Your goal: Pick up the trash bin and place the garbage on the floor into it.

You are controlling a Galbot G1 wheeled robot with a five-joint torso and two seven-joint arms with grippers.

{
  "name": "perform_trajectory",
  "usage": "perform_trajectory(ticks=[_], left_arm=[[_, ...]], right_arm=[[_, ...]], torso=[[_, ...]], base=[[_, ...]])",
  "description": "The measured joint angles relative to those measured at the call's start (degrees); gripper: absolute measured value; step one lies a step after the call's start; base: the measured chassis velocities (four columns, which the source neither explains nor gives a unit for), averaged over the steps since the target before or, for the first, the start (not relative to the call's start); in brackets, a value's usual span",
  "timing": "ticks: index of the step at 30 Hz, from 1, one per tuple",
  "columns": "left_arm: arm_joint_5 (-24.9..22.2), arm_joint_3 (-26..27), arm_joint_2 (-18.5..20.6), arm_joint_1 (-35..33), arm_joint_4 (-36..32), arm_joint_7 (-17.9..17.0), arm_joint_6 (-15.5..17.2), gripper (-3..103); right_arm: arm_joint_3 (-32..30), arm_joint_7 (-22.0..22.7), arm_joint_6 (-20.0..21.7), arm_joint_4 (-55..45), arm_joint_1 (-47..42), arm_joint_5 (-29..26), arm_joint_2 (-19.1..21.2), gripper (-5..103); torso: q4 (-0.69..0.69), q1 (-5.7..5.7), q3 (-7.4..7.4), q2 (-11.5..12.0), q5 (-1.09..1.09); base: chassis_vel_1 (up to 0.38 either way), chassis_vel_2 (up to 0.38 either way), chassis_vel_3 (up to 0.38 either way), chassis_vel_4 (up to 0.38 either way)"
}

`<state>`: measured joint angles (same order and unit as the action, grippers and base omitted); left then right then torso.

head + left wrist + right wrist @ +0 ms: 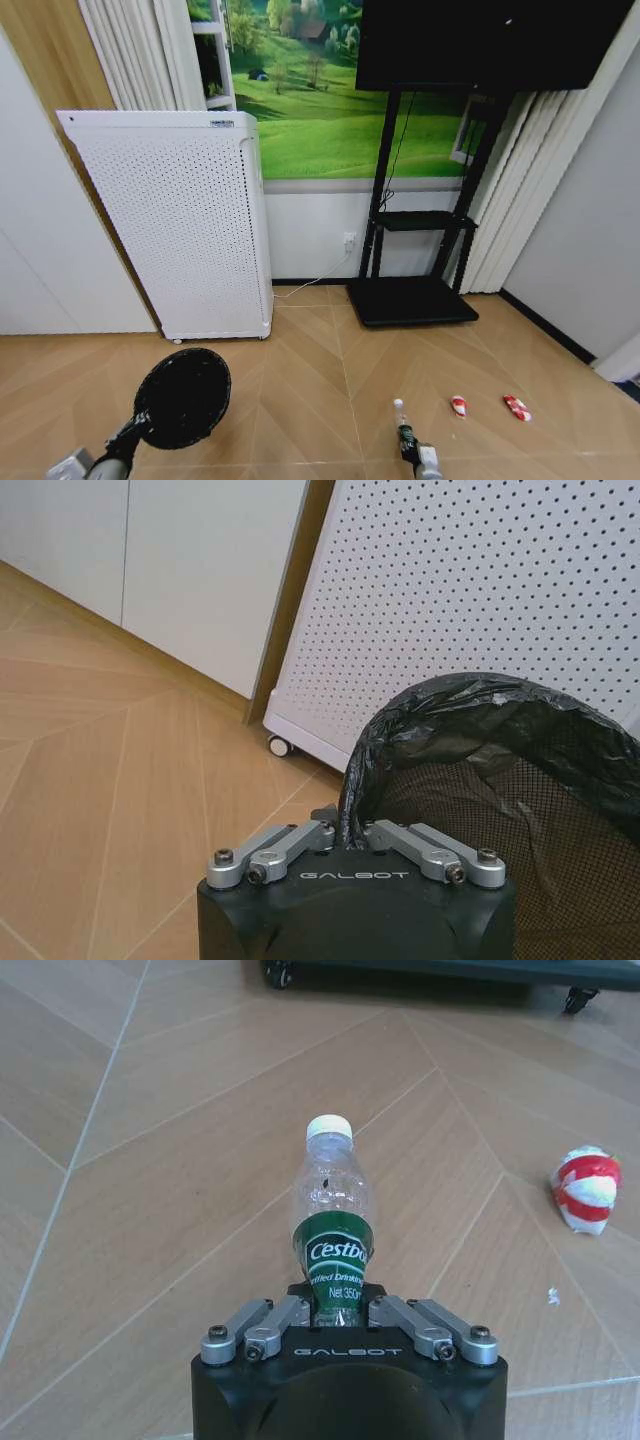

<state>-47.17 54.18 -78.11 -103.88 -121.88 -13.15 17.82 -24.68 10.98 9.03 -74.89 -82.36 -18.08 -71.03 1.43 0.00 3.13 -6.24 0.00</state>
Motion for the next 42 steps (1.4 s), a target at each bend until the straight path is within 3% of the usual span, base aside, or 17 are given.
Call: perform_trajectory(ticks=[10,12,17,21,24,28,29,31,36,42], left_arm=[[-1.13,0.0,1.13,2.03,0.75,0.29,0.44,3],[-1.75,-0.27,1.79,2.89,1.49,0.15,1.07,3],[-8.69,-3.85,5.09,6.85,3.92,-4.06,3.89,3],[-10.64,-6.19,7.72,8.95,5.33,-5.57,4.43,3],[-11.99,-10.74,12.61,13.0,7.73,-5.49,4.16,3],[-14.73,-17.1,16.88,17.52,10.14,-4.91,5.22,3],[-15.56,-20.1,18.46,19.32,11.01,-4.56,5.52,3],[-17.18,-24.44,20.52,21.85,11.94,-4.39,6.01,3],[-18.94,-31.15,21.95,25.47,13.84,-3.92,6.26,3],[-21.24,-45.02,23.01,37.09,21.91,-0.62,6.25,3]], right_arm=[[-4.61,-2.79,-0.08,-6.67,-4.06,1.64,0.01,20],[-6.35,-4.07,-1.38,-9.34,-5.52,4.93,0.26,20],[-9.4,-5.7,-3.62,-22.1,-11.18,5.53,1.7,20],[-10.1,-6.76,-4.97,-27.82,-13.66,7.28,1.81,20],[-10.81,-9.16,-8.99,-33.27,-15.91,12.49,1.82,20],[-9.97,-10.1,-10.05,-37.54,-17.58,11.6,2.89,20],[-9.38,-10.68,-10.09,-39.18,-17.82,10.72,4.0,20],[-7.68,-12.26,-9.68,-41.58,-16.78,8.8,7.16,20],[-5.64,-13.55,-9.93,-43.0,-15.89,6.74,9.97,20],[-5.1,-17.72,-15.38,-43.43,-14.95,3.96,10.74,20]], torso=[[0.01,0.0,0.0,0.0,0.01],[0.01,0.0,0.0,0.0,0.0],[0.02,0.0,0.0,0.0,0.0],[0.01,0.0,0.0,0.0,-0.02],[0.01,0.0,0.0,0.0,0.02],[0.02,0.0,0.0,0.0,0.01],[0.06,0.0,0.0,0.0,-0.01],[0.02,0.0,0.0,0.0,0.0],[-0.04,0.0,0.01,0.0,0.0],[0.03,0.0,0.01,0.0,0.0]], base=[[0.0,0.0,0.0,0.0],[0.0,0.0,0.0,0.0],[0.0,0.0,0.0,0.0],[0.0,0.0,0.0,0.0],[0.0,0.0,0.0,0.0],[0.0,0.0,0.0,0.0],[0.0,0.0,0.0,0.0],[0.0,0.0,0.0,0.0],[0.0,0.0,0.0,0.0],[0.0,0.0,0.0,0.0]])
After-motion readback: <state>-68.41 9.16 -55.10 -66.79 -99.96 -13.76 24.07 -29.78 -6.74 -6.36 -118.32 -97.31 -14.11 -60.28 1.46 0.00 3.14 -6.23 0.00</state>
